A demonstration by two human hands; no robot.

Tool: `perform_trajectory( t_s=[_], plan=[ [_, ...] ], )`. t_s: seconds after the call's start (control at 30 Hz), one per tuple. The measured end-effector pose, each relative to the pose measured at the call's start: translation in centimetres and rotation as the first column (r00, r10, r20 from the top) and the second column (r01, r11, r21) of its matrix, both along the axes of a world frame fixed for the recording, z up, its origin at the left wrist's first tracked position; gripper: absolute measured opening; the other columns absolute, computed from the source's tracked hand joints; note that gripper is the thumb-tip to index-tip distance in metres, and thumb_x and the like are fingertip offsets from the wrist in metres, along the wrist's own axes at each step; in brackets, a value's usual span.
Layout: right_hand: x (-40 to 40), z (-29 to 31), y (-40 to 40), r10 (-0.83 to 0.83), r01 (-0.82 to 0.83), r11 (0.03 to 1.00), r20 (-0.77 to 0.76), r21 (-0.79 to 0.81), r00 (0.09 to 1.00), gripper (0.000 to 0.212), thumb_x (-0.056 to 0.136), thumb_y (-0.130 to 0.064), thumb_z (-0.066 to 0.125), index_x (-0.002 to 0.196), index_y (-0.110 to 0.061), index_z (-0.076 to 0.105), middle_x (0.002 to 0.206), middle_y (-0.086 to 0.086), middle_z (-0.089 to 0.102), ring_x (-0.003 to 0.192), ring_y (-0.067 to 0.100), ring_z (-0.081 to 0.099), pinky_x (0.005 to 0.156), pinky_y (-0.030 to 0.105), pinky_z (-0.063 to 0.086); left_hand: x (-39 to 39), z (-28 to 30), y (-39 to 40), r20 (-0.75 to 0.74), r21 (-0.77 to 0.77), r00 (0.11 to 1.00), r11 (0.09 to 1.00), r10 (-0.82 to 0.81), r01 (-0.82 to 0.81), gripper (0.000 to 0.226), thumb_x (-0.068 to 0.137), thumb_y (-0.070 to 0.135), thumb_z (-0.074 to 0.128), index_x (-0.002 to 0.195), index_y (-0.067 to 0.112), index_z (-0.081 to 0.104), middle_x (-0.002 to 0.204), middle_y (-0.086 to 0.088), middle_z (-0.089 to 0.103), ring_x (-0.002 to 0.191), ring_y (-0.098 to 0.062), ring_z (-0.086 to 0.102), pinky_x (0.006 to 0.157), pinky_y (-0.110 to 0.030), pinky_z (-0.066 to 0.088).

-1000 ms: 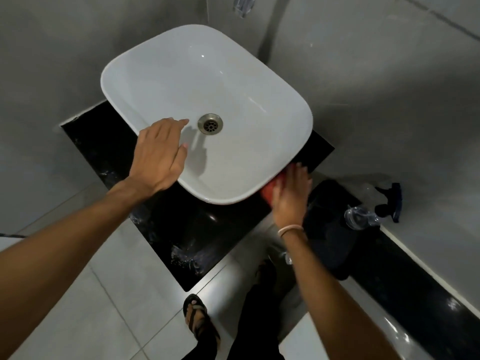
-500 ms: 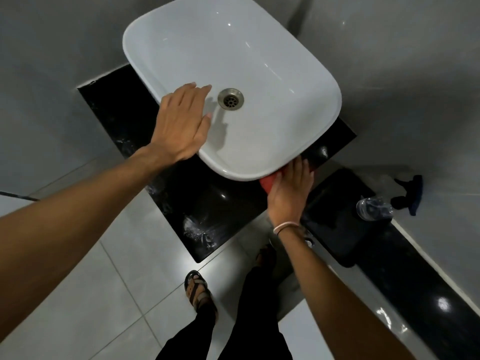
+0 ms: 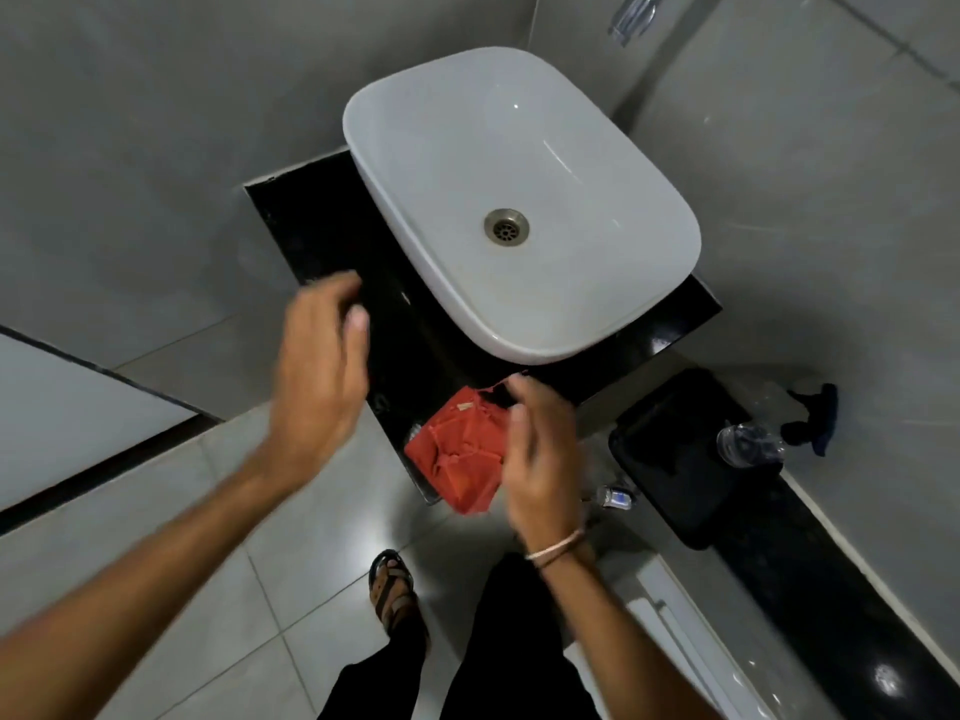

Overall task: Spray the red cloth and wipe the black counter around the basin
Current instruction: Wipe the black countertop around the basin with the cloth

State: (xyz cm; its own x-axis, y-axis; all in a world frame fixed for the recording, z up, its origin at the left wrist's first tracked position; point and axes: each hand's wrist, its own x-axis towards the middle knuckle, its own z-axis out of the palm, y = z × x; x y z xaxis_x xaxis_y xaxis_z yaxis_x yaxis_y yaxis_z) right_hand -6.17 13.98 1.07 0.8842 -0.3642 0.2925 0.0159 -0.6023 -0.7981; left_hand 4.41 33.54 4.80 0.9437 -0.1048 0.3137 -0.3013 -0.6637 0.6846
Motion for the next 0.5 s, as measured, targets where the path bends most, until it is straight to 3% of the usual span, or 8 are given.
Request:
perform_trajectory(
  t_s=[0.1,0.17,0.27,0.3,0.4,0.5],
  plan=[
    [3.6,3.3,-6.5,-0.127,0.152,0.982,0.205,-0.111,0.97,0.034,0.106,-0.029,0.041,0.113,-0.005,0.064,0.111,0.015,0.067,0.108,0.025,0.06,0.103,0.013,0.037,-7.1,-2.5,-3.2,-0.175,0.214,0.967,0.952,-0.185,0.221,0.044,0.102,0.027,0.035,0.135,0.006,0.054,0.139,-0.016,0.053,0.13,-0.03,0.05,0.11,-0.049,0.043],
    [7.1,4.3,-9.5,-0.129,0.16,0.972,0.18,-0.169,0.975,0.03,0.105,-0.025,0.045,0.114,-0.003,0.064,0.115,0.016,0.065,0.112,0.028,0.058,0.104,0.014,0.036,-10.2,-4.7,-7.1,-0.254,0.352,0.946,0.891,-0.203,0.285,0.053,0.101,0.034,0.034,0.146,0.007,0.045,0.156,-0.018,0.04,0.143,-0.034,0.04,0.12,-0.046,0.033],
    [11.1,3.7,-10.8,0.006,0.015,0.958,0.071,-0.285,0.997,0.025,0.101,-0.019,0.053,0.113,0.0,0.064,0.114,0.016,0.068,0.11,0.032,0.06,0.103,0.009,0.032,-11.1,-7.8,-11.8,-0.362,0.505,0.931,0.831,-0.042,0.233,0.07,0.103,0.05,0.019,0.158,0.008,0.011,0.167,-0.017,0.004,0.155,-0.031,0.006,0.126,-0.048,0.014],
    [12.0,3.4,-10.6,0.061,-0.047,0.947,0.035,-0.318,0.998,0.025,0.101,-0.019,0.054,0.113,0.0,0.064,0.114,0.015,0.068,0.109,0.032,0.061,0.102,0.013,0.036,-10.5,-8.6,-12.7,-0.389,0.539,0.921,0.814,0.011,0.217,0.073,0.102,0.053,0.015,0.158,0.008,0.004,0.167,-0.016,-0.002,0.156,-0.031,0.001,0.126,-0.05,0.011],
    [13.6,2.3,-9.3,0.096,-0.128,0.919,-0.102,-0.373,0.99,0.032,0.101,-0.036,0.052,0.117,-0.01,0.065,0.118,0.006,0.069,0.11,0.026,0.062,0.095,0.036,0.049,-9.5,-10.4,-13.3,-0.369,0.594,0.928,0.781,0.048,0.196,0.072,0.102,0.052,0.018,0.158,0.007,0.01,0.167,-0.017,0.005,0.155,-0.031,0.006,0.125,-0.05,0.015],
    [13.6,2.1,-9.0,0.052,-0.088,0.918,-0.104,-0.387,0.993,0.037,0.101,-0.046,0.047,0.117,-0.018,0.064,0.118,-0.001,0.069,0.109,0.021,0.063,0.09,0.04,0.054,-8.7,-11.0,-10.3,-0.339,0.598,0.92,0.709,-0.198,0.374,0.066,0.103,0.047,0.023,0.157,0.009,0.02,0.166,-0.015,0.019,0.155,-0.028,0.015,0.125,-0.047,0.02]
  ],
)
